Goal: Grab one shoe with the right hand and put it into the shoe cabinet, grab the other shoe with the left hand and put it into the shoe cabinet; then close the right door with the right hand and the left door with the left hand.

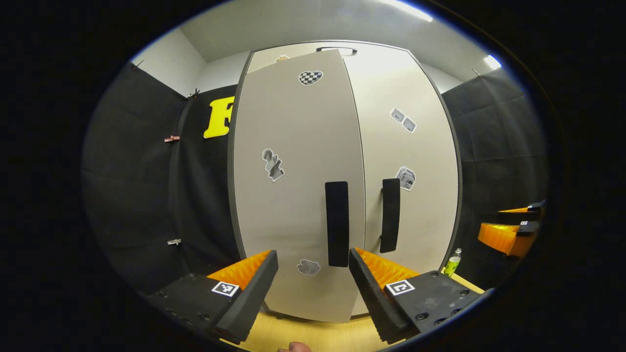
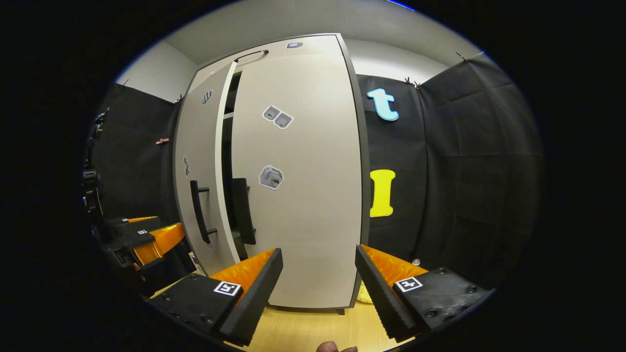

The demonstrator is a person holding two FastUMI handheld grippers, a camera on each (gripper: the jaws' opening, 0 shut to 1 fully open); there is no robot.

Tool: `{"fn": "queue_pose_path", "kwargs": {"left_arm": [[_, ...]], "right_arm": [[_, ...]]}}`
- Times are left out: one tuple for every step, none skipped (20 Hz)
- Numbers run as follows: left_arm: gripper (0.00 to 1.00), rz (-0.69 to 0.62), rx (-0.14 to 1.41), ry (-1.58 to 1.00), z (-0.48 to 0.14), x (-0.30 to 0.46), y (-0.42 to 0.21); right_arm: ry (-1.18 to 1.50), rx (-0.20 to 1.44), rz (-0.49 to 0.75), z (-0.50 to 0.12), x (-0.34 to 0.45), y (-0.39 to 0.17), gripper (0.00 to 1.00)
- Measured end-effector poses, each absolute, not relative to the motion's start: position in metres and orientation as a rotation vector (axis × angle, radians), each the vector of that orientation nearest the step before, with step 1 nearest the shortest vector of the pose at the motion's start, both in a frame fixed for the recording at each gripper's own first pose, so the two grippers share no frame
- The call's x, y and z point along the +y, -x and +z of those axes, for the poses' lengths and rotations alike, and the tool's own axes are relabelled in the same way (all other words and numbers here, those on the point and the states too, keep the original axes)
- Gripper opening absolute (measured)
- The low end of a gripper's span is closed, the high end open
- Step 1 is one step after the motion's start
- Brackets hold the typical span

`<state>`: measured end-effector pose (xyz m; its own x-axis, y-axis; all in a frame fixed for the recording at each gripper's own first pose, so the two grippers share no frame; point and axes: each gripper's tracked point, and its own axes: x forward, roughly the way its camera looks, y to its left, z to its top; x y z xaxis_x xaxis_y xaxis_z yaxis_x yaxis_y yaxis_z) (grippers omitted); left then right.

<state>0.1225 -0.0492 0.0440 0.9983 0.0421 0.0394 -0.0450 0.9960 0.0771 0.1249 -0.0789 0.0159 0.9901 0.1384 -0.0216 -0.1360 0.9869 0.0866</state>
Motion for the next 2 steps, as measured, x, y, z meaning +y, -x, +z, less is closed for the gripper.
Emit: {"fn": "queue_pose_path", "kwargs": {"left_arm": [[0.92,0.049,-0.026,-0.072,0.0397,-0.0497,-0.1233],[0.94,0.055,-0.021,-0.071,0.0364,-0.0498,-0.1238]], "right_arm": [[-0.088,0.031,0.136,0.0145,-0.0823,-0.1253,0.98],[-0.089,0.033,0.133,0.0134,-0.0859,-0.1266,0.98]]}}
